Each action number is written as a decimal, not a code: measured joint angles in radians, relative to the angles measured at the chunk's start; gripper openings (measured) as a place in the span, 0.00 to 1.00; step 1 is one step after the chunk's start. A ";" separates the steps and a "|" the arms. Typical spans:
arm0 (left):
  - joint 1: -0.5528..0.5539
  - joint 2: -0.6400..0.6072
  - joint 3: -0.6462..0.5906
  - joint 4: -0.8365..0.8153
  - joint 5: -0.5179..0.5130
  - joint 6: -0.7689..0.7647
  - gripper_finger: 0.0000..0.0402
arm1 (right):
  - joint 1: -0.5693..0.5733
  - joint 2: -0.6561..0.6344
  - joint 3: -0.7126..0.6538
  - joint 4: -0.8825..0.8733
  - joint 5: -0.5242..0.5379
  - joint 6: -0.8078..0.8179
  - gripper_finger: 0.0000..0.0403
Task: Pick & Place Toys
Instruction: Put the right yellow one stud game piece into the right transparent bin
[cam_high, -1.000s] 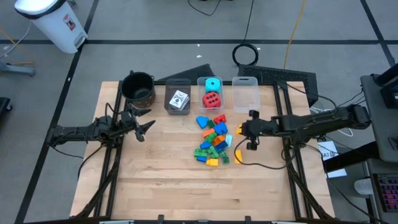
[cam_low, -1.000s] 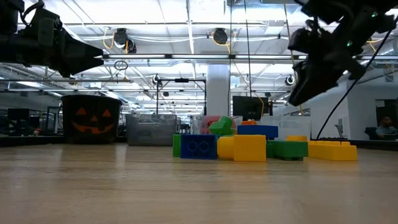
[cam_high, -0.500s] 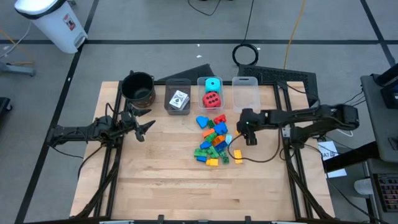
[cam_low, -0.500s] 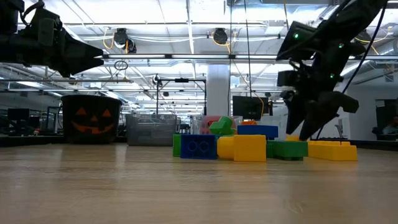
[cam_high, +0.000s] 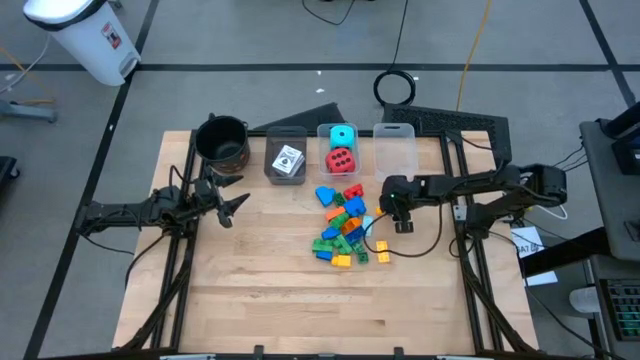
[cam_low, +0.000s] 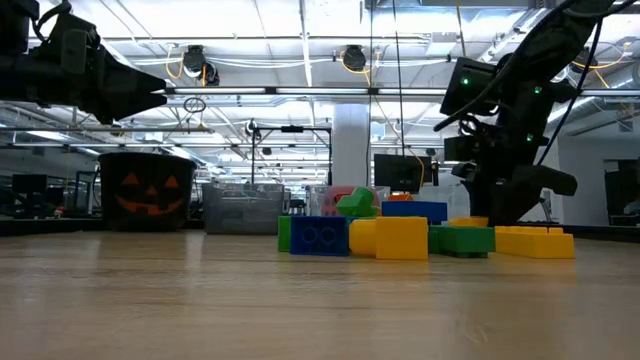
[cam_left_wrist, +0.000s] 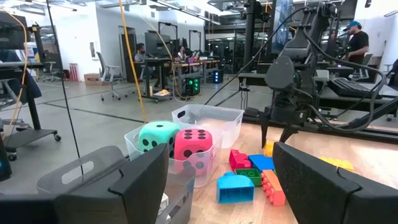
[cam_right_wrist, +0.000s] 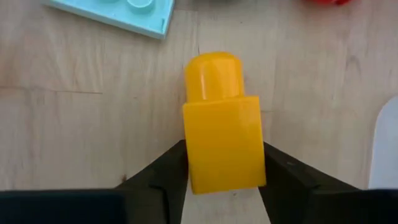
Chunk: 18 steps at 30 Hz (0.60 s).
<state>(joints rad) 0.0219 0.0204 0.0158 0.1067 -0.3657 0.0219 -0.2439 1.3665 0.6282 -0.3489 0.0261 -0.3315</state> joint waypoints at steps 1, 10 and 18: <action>0.000 0.000 0.000 0.000 0.000 0.000 0.73 | 0.003 -0.004 -0.001 0.001 0.002 0.001 0.36; 0.000 0.000 0.000 0.000 0.000 0.000 0.73 | 0.010 -0.071 -0.002 0.016 0.000 0.067 0.21; 0.000 0.000 0.000 0.000 0.000 0.000 0.73 | 0.001 -0.152 0.001 0.101 0.158 0.285 0.26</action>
<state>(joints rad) 0.0219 0.0204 0.0158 0.1066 -0.3660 0.0219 -0.2428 1.2145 0.6296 -0.2478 0.1842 -0.0462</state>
